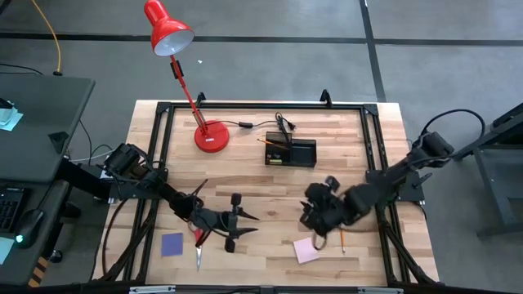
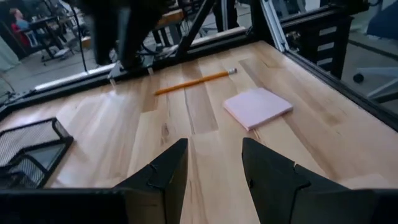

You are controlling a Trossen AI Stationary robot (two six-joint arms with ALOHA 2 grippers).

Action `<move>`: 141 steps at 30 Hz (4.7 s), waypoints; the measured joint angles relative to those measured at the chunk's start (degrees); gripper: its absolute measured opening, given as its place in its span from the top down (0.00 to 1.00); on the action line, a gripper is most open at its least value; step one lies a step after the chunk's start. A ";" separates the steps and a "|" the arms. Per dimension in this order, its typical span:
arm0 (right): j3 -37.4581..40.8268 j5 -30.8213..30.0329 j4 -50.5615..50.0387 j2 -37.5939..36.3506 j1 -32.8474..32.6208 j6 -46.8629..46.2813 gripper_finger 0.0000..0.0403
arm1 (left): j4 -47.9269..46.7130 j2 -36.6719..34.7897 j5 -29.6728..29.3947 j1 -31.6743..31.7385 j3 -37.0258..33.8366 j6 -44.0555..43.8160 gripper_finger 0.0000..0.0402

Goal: Pick and place office supplies into organizer
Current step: Put the orange pencil into the desk organizer

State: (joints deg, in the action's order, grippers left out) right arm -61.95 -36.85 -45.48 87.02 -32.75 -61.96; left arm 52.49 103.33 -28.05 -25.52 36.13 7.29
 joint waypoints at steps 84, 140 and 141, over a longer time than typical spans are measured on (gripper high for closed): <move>7.98 -42.70 -25.11 18.36 -27.66 -68.89 0.67 | 0.85 0.07 -3.41 0.00 0.71 8.72 0.64; 5.86 13.94 -20.30 13.57 -18.78 -67.34 0.70 | 0.04 0.07 -3.46 0.00 0.68 7.55 0.64; 6.11 14.67 -19.92 13.57 -18.92 -67.93 0.70 | 0.02 0.07 -3.45 0.00 0.68 7.45 0.64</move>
State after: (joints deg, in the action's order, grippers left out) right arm -55.84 -22.17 -65.40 100.60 -51.68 -129.89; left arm 52.51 103.39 -31.51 -25.52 36.82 14.74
